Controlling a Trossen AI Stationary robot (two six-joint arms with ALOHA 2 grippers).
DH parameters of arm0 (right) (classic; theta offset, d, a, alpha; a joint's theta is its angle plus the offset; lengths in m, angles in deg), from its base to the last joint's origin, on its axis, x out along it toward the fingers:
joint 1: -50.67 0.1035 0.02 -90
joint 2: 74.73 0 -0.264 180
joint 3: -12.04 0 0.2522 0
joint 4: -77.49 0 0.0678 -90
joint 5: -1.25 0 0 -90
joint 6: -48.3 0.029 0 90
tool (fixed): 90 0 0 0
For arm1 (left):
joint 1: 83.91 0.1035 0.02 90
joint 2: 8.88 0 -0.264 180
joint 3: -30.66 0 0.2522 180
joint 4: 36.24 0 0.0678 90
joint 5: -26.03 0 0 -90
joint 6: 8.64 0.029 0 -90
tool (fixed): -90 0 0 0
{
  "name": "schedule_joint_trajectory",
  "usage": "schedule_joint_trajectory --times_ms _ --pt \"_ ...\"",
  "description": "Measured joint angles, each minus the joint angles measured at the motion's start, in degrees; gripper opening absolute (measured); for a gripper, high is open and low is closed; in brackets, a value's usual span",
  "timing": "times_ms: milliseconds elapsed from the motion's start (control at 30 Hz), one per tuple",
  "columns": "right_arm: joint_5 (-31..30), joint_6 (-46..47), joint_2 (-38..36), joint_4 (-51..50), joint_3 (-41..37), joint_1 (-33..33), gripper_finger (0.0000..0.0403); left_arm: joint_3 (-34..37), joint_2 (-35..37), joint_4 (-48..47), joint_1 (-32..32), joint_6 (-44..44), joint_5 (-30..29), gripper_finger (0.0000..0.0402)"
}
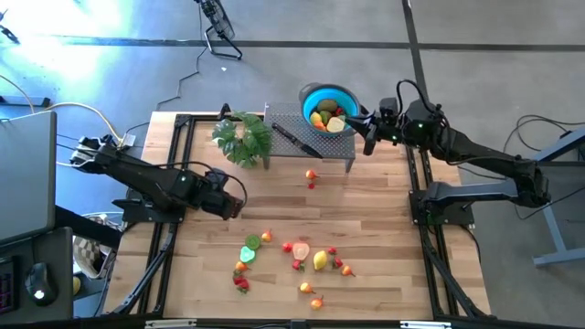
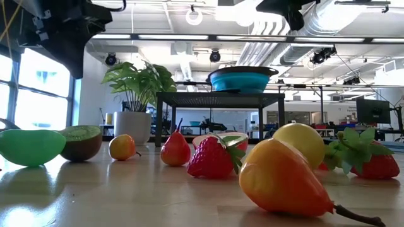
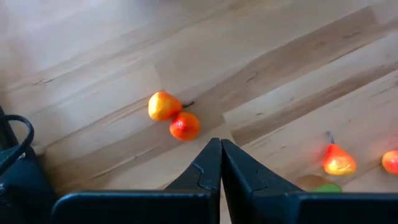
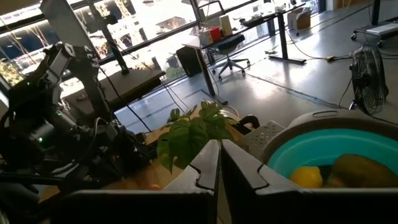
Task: Pick & Place Fruit
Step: Put the yellow pear in the blue bowl on the shelf
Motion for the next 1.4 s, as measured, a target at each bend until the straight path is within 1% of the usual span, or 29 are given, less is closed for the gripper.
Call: schedule_joint_trajectory --times_ms 133,233,367,600,667,767,867,967,1133,1400 --pt "0.0 -1.4 0.0 -1.7 0.0 0.0 0.0009 0.0 -0.9 -0.1 0.0 -4.9 0.0 0.0013" --pt "0.0 -2.6 0.0 -2.9 0.0 0.0 0.0009 -0.1 -1.8 -0.6 0.0 -7.4 1.0 0.0038" --pt "0.0 -3.0 0.0 -2.9 0.0 0.0 0.0009 -0.1 -2.6 -1.0 0.0 -10.2 2.4 0.0098" --pt "0.0 -3.1 0.0 -3.0 0.0 0.0 0.0009 0.0 -3.6 -2.5 0.0 -12.8 2.9 0.0228" --pt "0.0 -3.1 0.0 -3.0 0.0 0.0 0.0009 0.0 -3.6 -2.5 0.0 -13.1 2.8 0.0257" --pt "0.0 -3.1 0.0 -3.0 0.0 0.0 0.0009 0.0 -3.8 -1.7 0.0 -13.0 3.1 0.0287" --pt "0.0 -4.1 0.0 -3.0 0.0 0.0 0.0009 0.0 -3.7 -1.0 0.0 -12.5 3.4 0.0301" --pt "0.0 -4.4 0.0 -2.9 0.0 0.0 0.0009 0.0 -3.7 -0.6 0.0 -11.1 3.0 0.0304" --pt "0.0 -4.4 0.0 -2.9 0.0 0.0 0.0009 0.0 -4.4 -0.6 0.0 -14.8 1.8 0.0304" --pt "0.0 -4.4 0.0 -2.9 0.0 0.0 0.0009 0.0 -8.9 -0.2 0.0 -20.2 1.7 0.0304"
